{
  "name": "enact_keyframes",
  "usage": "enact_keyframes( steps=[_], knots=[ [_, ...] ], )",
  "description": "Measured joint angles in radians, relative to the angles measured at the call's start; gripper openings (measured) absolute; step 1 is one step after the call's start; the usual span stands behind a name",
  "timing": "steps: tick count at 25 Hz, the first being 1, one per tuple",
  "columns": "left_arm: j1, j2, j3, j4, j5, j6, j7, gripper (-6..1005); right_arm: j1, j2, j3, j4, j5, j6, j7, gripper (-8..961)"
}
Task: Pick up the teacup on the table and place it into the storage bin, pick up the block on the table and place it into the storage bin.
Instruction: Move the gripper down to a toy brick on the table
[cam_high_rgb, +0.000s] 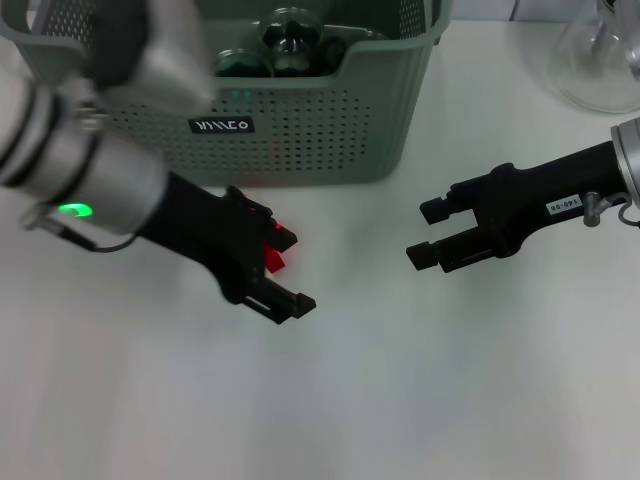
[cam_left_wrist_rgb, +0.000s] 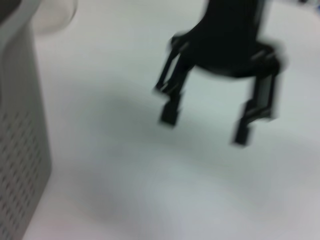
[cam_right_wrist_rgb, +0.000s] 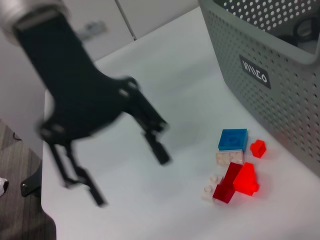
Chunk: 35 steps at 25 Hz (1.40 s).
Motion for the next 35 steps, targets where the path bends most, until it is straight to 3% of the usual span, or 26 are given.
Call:
enact_keyframes(
  steps=[8, 20, 26, 35],
  knots=[
    [-0.113, 0.0, 0.159, -0.189, 0.162, -0.17, -0.148, 798, -0.005, 0.003, 0.0, 0.015, 0.0, 0.003, -0.006, 796],
    [-0.126, -0.001, 0.197, -0.181, 0.298, -0.201, -0.259, 799, -0.01, 0.004, 0.0, 0.025, 0.0, 0.007, -0.007, 796],
    [-0.151, -0.001, 0.288, -0.166, 0.361, -0.202, -0.399, 799, -0.01, 0.004, 0.0, 0.025, 0.0, 0.007, -0.008, 796],
    [-0.192, -0.002, 0.336, -0.193, 0.389, -0.205, -0.493, 799, -0.008, 0.002, 0.0, 0.025, 0.0, 0.007, -0.011, 796]
  ],
)
